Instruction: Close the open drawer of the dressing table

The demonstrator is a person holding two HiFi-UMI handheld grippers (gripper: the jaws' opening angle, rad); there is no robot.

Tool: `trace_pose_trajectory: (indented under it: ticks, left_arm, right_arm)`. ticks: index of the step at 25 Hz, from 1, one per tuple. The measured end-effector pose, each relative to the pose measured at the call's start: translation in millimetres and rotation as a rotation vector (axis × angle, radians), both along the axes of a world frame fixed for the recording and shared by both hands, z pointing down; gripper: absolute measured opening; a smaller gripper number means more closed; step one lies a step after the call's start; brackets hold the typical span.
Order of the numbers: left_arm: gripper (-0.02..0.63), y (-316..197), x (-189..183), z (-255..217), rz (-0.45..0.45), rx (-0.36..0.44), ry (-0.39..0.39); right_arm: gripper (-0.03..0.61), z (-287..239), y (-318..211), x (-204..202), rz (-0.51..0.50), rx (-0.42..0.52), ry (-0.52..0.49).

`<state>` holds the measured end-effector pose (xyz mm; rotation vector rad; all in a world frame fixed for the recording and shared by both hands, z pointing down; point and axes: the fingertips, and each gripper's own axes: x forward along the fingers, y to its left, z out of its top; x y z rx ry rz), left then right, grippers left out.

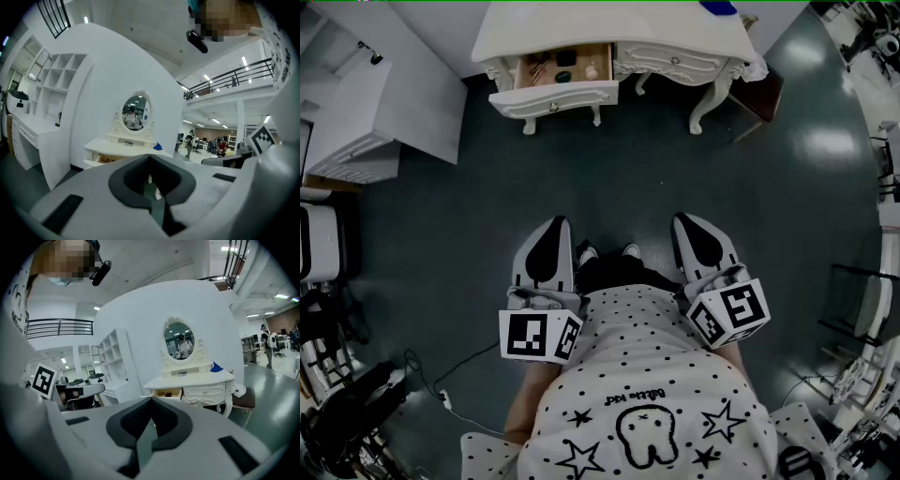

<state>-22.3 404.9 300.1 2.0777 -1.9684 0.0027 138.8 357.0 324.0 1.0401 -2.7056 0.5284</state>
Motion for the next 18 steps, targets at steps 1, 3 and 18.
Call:
trace_pose_trajectory:
  ticks: [1, 3, 18]
  left_arm:
    - [0.014, 0, 1, -1, 0.000, 0.000, 0.000]
    - [0.014, -1, 3, -2, -0.002, 0.001, 0.001]
    - [0.014, -12, 20, -7, -0.029, 0.018, -0.008]
  right_arm:
    - [0.009, 0, 0, 1, -0.001, -0.001, 0.002]
    - [0.009, 1, 0, 4, -0.002, -0.004, 0.004]
    - [0.009, 3, -14, 25, -0.011, 0.006, -0.010]
